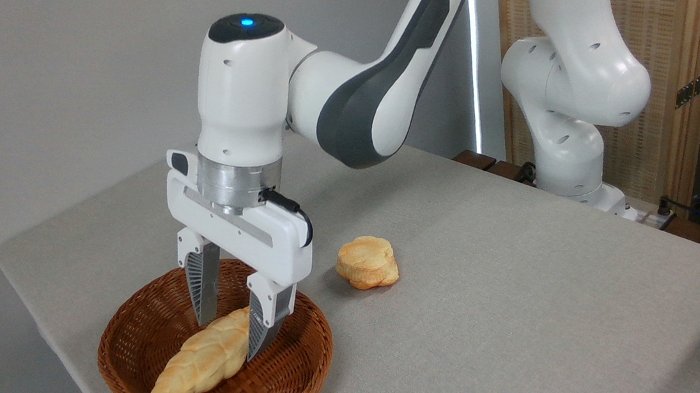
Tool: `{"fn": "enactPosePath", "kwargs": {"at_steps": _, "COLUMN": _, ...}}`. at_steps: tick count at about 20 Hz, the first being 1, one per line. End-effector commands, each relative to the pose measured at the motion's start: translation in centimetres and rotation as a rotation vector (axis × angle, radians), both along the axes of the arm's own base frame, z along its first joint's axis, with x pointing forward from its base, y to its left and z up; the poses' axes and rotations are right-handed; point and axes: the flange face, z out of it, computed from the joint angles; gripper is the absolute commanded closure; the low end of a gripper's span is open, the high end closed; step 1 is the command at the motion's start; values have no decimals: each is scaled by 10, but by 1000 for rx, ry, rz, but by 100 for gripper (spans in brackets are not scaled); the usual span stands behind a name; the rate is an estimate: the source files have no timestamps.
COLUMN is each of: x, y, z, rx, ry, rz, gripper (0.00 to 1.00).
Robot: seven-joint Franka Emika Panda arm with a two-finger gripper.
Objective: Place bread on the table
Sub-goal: 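Lower the gripper around the braided loaf and close on it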
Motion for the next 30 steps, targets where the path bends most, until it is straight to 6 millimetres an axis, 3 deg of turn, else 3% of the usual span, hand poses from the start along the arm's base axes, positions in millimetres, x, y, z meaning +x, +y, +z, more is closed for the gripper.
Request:
{"fn": "enactPosePath", "kwargs": {"at_steps": 1, "x": 12, "y": -10, "z": -9, "rx": -30, "ry": -39, "rz": 53, "gripper": 0}}
{"fn": "enactPosePath", "kwargs": {"at_steps": 7, "x": 17, "y": -22, "z": -24, "rx": -29, "ry": -49, "rz": 55, "gripper": 0}}
{"fn": "enactPosePath", "kwargs": {"at_steps": 13, "x": 17, "y": -34, "z": -25, "rx": -37, "ry": -46, "rz": 61, "gripper": 0}}
{"fn": "enactPosePath", "kwargs": {"at_steps": 30, "x": 17, "y": -38, "z": -32, "rx": 68, "ry": -45, "rz": -15, "gripper": 1}}
